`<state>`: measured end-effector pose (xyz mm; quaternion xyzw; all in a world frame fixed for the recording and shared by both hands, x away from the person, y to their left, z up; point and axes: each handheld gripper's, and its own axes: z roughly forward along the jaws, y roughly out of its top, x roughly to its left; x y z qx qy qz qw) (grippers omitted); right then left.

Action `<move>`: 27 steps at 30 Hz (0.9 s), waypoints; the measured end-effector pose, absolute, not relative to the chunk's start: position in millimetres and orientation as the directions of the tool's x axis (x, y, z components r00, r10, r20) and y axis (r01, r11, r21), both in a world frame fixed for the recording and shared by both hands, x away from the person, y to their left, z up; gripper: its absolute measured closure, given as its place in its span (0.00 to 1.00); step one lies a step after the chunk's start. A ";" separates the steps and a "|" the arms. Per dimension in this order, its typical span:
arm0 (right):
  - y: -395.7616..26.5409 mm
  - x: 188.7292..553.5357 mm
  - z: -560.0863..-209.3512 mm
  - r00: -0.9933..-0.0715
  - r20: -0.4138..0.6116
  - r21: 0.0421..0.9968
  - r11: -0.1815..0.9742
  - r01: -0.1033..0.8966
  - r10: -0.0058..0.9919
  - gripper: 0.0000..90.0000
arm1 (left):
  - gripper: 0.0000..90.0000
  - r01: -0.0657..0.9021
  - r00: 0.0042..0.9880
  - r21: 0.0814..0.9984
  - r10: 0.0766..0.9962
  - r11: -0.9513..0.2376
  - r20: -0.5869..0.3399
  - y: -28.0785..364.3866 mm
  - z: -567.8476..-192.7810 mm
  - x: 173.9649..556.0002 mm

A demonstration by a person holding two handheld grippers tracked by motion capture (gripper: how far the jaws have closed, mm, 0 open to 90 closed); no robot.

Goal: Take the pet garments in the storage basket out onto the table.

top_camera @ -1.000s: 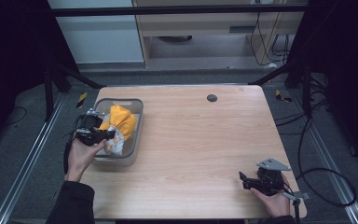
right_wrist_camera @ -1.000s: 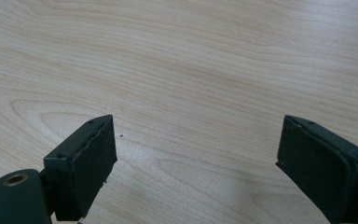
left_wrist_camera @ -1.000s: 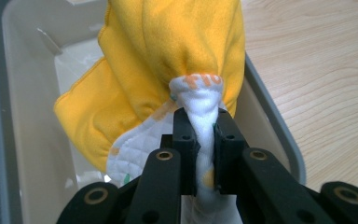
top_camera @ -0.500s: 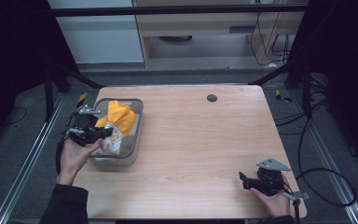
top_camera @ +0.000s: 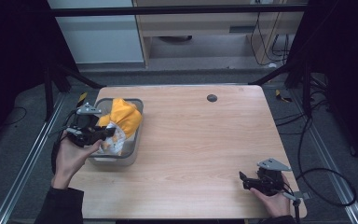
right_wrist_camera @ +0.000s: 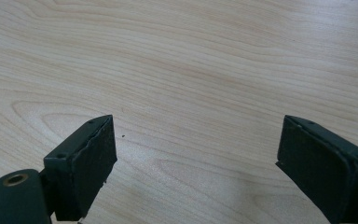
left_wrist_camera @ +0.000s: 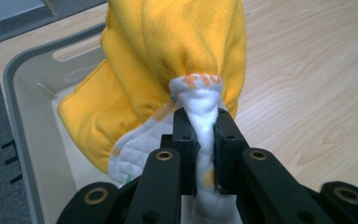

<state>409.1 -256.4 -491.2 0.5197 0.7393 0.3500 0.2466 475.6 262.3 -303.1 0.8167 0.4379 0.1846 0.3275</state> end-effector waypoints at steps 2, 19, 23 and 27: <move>-256.5 409.2 -491.2 -0.337 -0.002 0.775 0.214 0.594 0.941 0.13 | 0.91 0.586 0.559 0.698 0.829 -0.411 0.018 258.8 -300.0 473.3; -256.7 408.9 -490.4 -0.340 0.000 0.783 0.212 0.585 0.940 0.13 | 0.91 0.541 0.651 0.683 0.759 -0.490 0.029 219.9 -293.2 467.8; -256.3 408.3 -490.0 -0.340 0.007 0.783 0.206 0.586 0.940 0.13 | 0.91 0.528 0.675 0.678 0.737 -0.511 0.029 208.1 -295.1 468.2; -256.8 408.6 -490.2 -0.343 -0.002 0.787 0.213 0.579 0.939 0.13 | 0.91 0.515 0.694 0.678 0.719 -0.524 0.028 196.9 -296.6 468.6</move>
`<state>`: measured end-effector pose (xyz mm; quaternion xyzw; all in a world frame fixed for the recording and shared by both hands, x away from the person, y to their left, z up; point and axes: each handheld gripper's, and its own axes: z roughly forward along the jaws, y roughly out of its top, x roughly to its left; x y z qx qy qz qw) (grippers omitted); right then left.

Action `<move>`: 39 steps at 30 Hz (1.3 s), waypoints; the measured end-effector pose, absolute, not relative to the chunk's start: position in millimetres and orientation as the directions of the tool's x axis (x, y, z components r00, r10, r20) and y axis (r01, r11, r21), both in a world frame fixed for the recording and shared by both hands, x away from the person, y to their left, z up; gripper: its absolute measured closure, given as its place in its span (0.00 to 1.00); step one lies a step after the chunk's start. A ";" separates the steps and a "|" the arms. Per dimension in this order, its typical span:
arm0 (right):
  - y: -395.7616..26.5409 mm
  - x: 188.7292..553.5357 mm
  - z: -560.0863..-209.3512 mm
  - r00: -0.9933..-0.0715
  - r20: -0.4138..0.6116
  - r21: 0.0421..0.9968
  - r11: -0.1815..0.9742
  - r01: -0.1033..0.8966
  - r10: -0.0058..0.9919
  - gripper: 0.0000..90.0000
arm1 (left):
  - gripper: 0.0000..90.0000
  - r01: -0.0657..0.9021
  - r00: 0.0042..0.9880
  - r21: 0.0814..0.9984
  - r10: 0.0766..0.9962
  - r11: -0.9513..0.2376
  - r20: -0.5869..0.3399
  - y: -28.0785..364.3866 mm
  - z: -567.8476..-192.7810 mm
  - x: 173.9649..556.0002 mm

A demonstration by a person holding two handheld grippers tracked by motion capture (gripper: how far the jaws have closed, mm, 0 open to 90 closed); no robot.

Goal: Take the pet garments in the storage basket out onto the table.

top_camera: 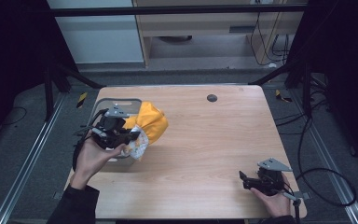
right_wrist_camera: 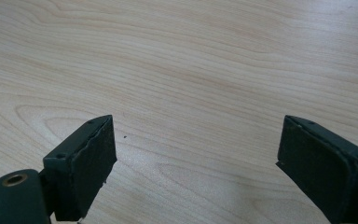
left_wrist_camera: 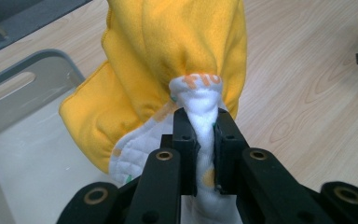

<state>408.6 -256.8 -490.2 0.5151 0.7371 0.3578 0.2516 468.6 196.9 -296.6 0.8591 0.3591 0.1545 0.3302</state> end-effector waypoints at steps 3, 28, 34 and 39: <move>-256.3 408.4 -490.0 -0.342 0.000 0.787 0.211 0.580 0.940 0.13 | 0.91 0.508 0.705 0.677 0.708 -0.532 0.028 189.2 -297.8 469.0; -255.7 408.5 -490.0 -0.347 -0.003 0.790 0.215 0.575 0.938 0.12 | 0.91 0.492 0.769 0.643 0.639 -0.587 -0.006 137.2 -334.9 479.0; -255.9 408.8 -490.2 -0.348 -0.007 0.790 0.219 0.573 0.937 0.12 | 0.91 0.492 0.784 0.625 0.621 -0.606 -0.015 126.1 -348.4 479.6; -255.8 408.6 -490.1 -0.347 -0.004 0.790 0.216 0.574 0.938 0.12 | 0.91 0.495 0.791 0.613 0.611 -0.615 -0.026 117.2 -358.4 479.1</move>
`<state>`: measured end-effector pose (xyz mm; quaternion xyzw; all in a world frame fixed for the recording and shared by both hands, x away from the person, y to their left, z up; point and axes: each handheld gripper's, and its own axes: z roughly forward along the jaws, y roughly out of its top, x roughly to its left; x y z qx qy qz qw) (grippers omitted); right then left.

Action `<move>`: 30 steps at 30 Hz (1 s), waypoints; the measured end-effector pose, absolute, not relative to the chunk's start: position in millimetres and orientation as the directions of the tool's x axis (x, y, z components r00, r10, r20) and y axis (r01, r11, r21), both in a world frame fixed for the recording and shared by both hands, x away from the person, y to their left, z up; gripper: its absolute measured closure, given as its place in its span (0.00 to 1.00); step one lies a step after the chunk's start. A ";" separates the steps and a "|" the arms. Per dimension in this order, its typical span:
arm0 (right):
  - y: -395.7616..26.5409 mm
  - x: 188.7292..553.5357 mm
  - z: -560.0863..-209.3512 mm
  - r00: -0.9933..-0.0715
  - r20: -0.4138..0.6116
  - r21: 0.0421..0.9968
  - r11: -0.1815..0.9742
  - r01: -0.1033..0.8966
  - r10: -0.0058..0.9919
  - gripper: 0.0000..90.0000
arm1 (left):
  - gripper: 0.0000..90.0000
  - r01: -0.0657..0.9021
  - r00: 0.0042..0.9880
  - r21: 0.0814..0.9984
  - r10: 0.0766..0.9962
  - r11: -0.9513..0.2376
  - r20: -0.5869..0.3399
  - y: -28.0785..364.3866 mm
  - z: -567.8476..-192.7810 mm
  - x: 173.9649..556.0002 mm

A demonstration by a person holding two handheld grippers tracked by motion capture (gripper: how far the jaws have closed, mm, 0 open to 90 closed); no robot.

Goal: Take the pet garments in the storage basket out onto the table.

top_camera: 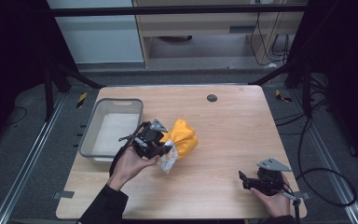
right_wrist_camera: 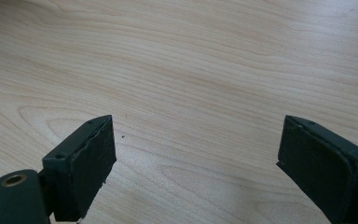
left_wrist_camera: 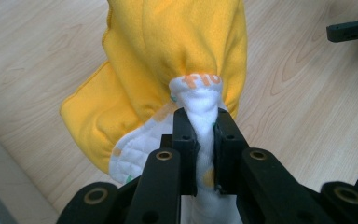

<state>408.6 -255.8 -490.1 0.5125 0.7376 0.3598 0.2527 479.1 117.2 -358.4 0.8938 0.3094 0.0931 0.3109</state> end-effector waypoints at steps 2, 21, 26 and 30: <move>-255.7 408.6 -489.9 -0.347 -0.002 0.789 0.215 0.576 0.938 0.12 | 0.91 0.496 0.794 0.612 0.608 -0.616 -0.032 113.8 -363.0 479.5; -255.3 409.0 -490.4 -0.353 -0.004 0.789 0.219 0.574 0.936 0.12 | 0.91 0.501 0.803 0.586 0.595 -0.637 -0.040 94.4 -393.8 477.9; -255.2 409.1 -490.6 -0.352 -0.007 0.788 0.222 0.574 0.936 0.12 | 0.91 0.500 0.807 0.575 0.589 -0.647 -0.039 90.1 -402.2 477.6; -255.1 409.3 -490.7 -0.354 -0.009 0.787 0.225 0.574 0.935 0.12 | 0.91 0.503 0.809 0.569 0.586 -0.650 -0.045 87.2 -409.3 476.7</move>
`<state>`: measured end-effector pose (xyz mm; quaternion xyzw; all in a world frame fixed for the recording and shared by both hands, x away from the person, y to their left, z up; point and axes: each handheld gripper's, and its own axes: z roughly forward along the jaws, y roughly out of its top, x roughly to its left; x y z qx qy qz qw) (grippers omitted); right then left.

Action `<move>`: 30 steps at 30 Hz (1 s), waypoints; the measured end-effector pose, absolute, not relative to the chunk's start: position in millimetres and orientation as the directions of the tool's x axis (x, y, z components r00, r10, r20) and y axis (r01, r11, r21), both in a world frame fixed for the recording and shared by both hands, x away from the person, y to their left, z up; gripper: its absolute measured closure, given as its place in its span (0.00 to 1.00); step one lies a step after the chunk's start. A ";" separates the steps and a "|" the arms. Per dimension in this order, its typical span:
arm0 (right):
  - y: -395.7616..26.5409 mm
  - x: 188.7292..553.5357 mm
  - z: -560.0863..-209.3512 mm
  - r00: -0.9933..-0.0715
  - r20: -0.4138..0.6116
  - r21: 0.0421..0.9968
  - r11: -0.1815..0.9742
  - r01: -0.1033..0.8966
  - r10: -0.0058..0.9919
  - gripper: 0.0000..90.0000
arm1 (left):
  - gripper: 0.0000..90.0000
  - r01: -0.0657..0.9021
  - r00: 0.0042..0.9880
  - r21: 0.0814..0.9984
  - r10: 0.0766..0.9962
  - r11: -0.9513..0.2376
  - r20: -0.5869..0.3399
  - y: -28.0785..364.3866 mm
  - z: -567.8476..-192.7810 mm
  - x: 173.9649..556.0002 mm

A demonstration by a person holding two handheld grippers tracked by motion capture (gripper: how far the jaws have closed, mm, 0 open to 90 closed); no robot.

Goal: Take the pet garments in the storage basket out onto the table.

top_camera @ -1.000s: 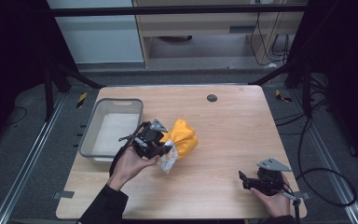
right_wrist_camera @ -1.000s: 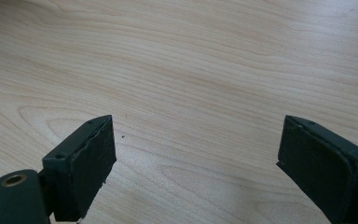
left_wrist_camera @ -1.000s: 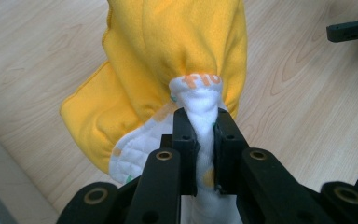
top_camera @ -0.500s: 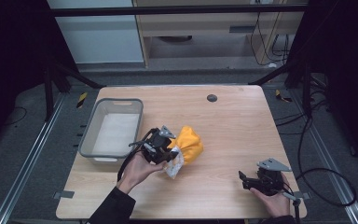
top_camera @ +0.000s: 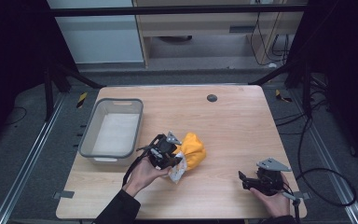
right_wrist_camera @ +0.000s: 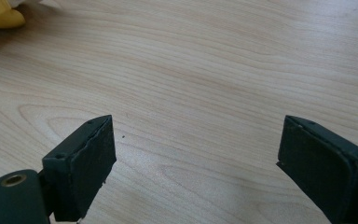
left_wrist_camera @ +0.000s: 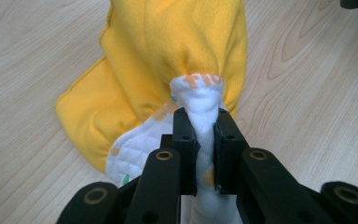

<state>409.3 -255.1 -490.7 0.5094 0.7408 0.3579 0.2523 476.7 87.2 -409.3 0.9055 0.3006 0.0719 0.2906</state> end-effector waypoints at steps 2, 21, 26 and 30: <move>-255.1 409.4 -490.8 -0.355 -0.010 0.787 0.226 0.574 0.935 0.12 | 0.91 0.500 0.810 0.571 0.584 -0.651 -0.043 85.9 -412.3 476.2; -253.8 409.9 -491.6 -0.359 -0.005 0.784 0.227 0.578 0.933 0.12 | 0.85 0.503 0.822 0.553 0.565 -0.664 -0.069 73.4 -435.3 471.9; -254.2 409.9 -491.5 -0.361 -0.005 0.786 0.227 0.575 0.932 0.11 | 0.80 0.508 0.819 0.554 0.569 -0.659 -0.074 72.4 -436.7 470.7; -253.9 409.5 -491.4 -0.359 -0.003 0.785 0.225 0.577 0.933 0.11 | 0.74 0.503 0.819 0.555 0.570 -0.663 -0.061 72.4 -435.4 469.2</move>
